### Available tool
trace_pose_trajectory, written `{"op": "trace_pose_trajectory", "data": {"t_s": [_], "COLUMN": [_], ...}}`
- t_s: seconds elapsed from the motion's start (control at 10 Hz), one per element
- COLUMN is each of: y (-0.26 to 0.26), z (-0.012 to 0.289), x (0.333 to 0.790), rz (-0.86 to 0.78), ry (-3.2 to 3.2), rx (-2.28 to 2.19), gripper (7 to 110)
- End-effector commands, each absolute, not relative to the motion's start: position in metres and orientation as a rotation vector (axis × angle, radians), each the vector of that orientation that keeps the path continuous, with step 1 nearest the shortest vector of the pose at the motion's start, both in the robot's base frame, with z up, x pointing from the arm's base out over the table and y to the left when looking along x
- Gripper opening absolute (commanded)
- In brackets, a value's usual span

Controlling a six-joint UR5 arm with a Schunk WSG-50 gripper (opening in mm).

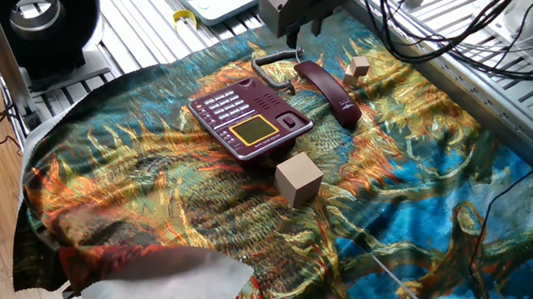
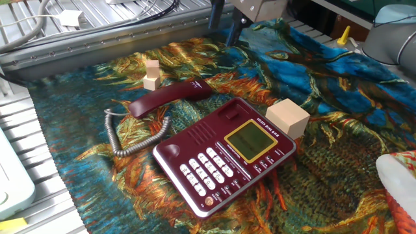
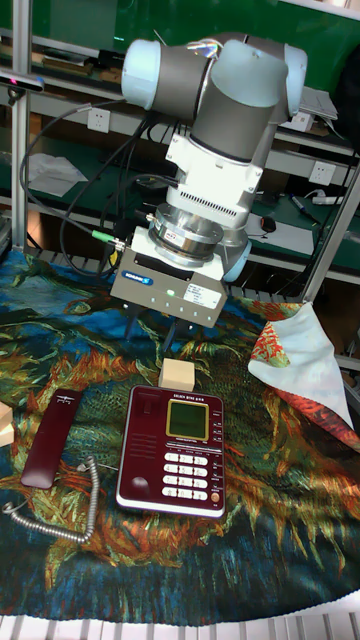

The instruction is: Place the handset of the telephone on the corresponding phone cradle

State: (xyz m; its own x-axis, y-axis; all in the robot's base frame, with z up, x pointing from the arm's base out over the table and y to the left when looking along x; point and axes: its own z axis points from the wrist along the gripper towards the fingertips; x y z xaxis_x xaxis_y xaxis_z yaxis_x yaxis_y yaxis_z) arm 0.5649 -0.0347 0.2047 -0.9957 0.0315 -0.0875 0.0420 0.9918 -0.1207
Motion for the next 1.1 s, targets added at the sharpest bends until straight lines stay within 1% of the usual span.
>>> {"op": "trace_pose_trajectory", "data": {"t_s": [0.0, 0.1, 0.2, 0.3, 0.5, 1.0], "y": [-0.024, -0.012, 0.0, 0.001, 0.009, 0.003], "z": [0.205, 0.203, 0.202, 0.202, 0.2, 0.201], "x": [0.55, 0.543, 0.545, 0.545, 0.523, 0.53], "rz": [-0.104, -0.028, 0.05, 0.055, 0.094, 0.084], "ry": [3.106, 3.137, 3.13, 3.127, 3.211, 3.186], "rx": [0.188, 0.245, 0.285, 0.304, 0.369, 0.392], "gripper": [7, 7, 7, 7, 7, 7]}}
